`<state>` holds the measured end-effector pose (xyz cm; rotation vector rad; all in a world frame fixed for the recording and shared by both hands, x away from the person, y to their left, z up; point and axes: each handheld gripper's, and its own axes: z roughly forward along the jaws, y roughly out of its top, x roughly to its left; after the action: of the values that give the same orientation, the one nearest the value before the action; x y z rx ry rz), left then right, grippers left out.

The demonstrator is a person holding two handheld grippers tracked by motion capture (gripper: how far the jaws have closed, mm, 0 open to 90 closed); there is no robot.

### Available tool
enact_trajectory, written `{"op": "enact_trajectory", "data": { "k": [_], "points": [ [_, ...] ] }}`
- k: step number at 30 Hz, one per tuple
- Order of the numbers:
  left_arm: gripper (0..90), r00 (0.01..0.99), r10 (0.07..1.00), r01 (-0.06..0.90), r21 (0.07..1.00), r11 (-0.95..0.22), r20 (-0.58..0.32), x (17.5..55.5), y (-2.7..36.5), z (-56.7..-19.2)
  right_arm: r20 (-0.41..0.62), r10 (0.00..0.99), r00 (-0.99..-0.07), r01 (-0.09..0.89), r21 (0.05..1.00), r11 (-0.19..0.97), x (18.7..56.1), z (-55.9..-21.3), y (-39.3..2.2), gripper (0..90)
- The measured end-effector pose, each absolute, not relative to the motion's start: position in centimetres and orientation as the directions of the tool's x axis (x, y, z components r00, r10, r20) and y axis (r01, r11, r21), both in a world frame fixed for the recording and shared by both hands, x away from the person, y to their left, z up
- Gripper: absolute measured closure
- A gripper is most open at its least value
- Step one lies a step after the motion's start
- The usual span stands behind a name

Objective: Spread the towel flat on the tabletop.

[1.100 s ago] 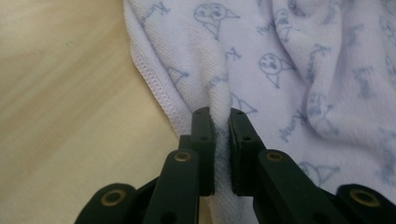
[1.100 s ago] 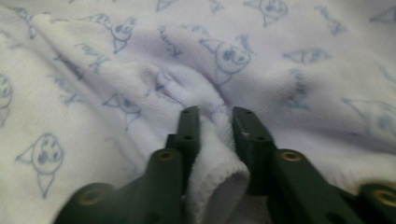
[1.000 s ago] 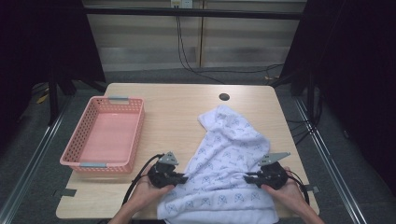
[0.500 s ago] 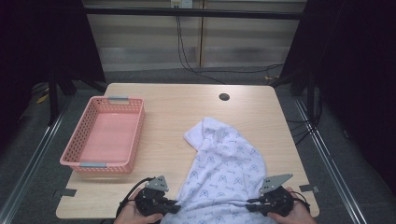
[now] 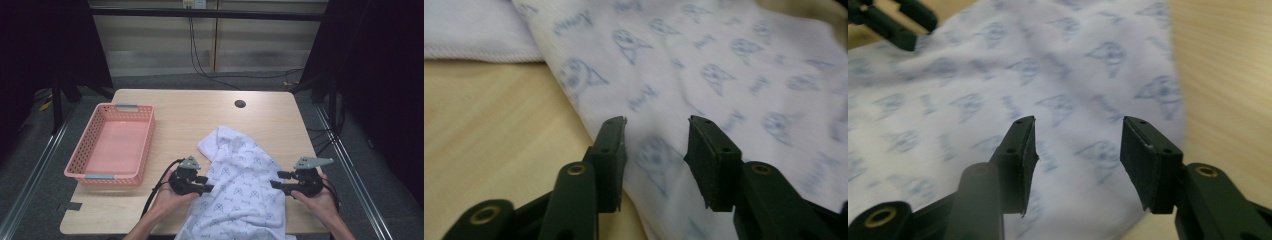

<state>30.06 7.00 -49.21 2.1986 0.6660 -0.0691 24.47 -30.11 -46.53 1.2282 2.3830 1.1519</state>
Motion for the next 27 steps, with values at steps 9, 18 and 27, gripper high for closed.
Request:
{"op": "enact_trajectory", "data": {
  "k": [9, 18, 27],
  "points": [
    [85.2, 0.881, 0.389, 0.463, 0.667, -0.583, -0.271, 28.3, 8.0, -49.3, 0.115, 0.818, -0.563, 0.617, 0.718, 0.324, 29.7, -47.5, -29.8, 45.3],
    [73.1, 0.876, 0.385, 0.475, 0.663, -0.579, -0.291, 25.8, 11.3, -48.5, 0.164, 0.759, -0.630, 0.639, 0.665, 0.387, 30.7, -49.6, -26.6, 71.2],
    [56.4, 0.781, 0.553, 0.555, 0.729, -0.400, -0.291, 30.9, 12.7, -48.2, 0.158, 0.620, -0.768, 0.487, 0.773, 0.406, 26.8, -45.8, -24.4, 85.1]
  ]
}}
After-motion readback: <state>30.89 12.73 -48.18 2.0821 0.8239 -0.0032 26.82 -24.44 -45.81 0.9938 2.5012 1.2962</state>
